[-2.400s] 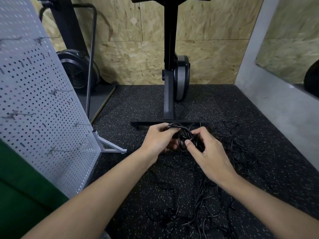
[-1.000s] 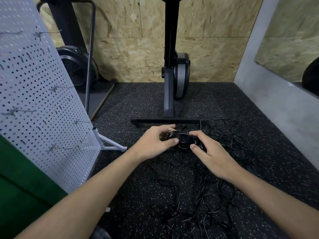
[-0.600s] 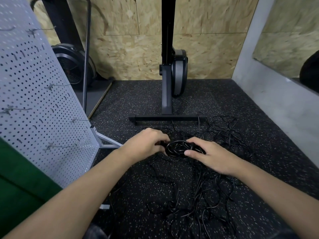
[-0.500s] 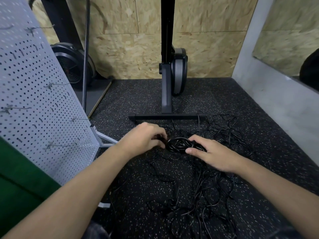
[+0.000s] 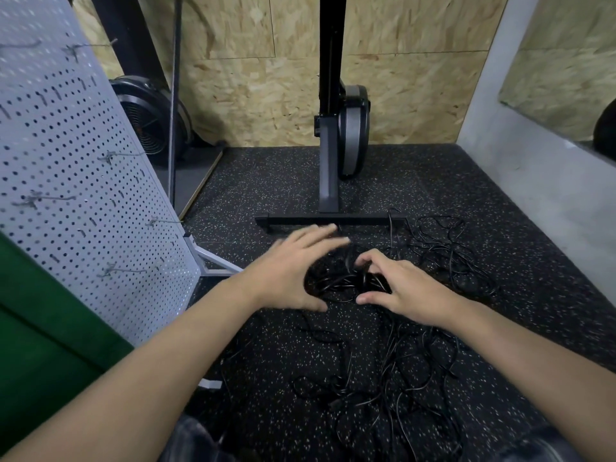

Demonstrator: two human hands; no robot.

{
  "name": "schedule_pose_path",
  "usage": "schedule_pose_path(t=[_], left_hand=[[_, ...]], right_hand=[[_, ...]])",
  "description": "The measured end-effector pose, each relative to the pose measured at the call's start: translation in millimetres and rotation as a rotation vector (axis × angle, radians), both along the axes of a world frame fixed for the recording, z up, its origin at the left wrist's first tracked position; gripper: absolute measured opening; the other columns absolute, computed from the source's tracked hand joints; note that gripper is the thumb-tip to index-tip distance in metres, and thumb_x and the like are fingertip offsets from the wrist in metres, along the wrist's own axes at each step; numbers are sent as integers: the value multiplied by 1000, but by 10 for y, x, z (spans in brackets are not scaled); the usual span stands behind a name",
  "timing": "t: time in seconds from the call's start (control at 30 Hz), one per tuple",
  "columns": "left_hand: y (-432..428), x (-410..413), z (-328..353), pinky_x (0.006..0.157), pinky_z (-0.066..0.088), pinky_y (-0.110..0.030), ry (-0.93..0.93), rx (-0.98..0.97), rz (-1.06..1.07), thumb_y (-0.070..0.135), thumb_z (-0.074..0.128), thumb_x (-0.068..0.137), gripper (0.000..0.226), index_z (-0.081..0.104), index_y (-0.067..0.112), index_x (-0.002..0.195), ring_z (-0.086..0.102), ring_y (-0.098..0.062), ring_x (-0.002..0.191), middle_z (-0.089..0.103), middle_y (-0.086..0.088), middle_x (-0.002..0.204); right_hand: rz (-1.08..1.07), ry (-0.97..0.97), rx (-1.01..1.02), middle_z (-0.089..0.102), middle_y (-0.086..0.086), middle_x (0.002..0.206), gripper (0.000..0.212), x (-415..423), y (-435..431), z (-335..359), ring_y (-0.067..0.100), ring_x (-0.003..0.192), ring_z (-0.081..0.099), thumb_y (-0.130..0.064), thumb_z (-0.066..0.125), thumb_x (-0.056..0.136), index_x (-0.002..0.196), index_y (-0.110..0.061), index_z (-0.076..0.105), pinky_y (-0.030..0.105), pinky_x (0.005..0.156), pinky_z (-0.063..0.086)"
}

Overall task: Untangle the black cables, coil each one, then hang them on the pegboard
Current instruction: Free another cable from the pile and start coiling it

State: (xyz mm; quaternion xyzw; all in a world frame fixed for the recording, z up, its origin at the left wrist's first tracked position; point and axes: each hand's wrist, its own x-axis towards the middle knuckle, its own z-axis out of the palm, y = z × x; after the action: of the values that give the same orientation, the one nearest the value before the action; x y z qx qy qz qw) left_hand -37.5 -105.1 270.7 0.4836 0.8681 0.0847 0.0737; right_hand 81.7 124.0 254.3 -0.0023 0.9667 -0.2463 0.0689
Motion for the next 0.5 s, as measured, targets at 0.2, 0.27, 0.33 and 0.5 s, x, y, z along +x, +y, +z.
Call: schedule_pose_path(t=[0.2, 0.27, 0.33, 0.5], left_hand=[[-64, -118, -113, 124, 26, -47, 49, 20, 12, 53, 87, 75, 79, 46, 33, 139, 16, -10, 159, 31, 11, 168], [-140, -161, -133, 113, 44, -41, 45, 1, 87, 60, 88, 69, 70, 50, 31, 121, 45, -18, 144, 56, 5, 148], [-210, -191, -164, 87, 56, -42, -12, 28, 175, 63, 90, 64, 68, 52, 30, 109, 64, -16, 103, 69, 8, 106], [-402, -370, -271, 83, 55, -35, -105, 51, 306, 57, 90, 70, 49, 74, 26, 105, 65, -15, 94, 71, 7, 96]], right_hand=[[26, 12, -48, 64, -4, 134, 53, -231, -164, -80, 13, 122, 57, -56, 80, 83, 117, -47, 40, 48, 105, 47], [30, -3, -71, 62, -7, 132, 52, -298, -208, -117, 8, 110, 58, -59, 80, 80, 114, -48, 42, 48, 102, 48], [17, -9, -87, 63, -5, 130, 53, -381, -238, -166, 12, 116, 59, -64, 81, 76, 114, -49, 46, 48, 103, 49], [5, -10, -116, 66, -8, 115, 54, -630, -398, -282, 15, 107, 63, -72, 81, 71, 113, -47, 58, 49, 97, 54]])
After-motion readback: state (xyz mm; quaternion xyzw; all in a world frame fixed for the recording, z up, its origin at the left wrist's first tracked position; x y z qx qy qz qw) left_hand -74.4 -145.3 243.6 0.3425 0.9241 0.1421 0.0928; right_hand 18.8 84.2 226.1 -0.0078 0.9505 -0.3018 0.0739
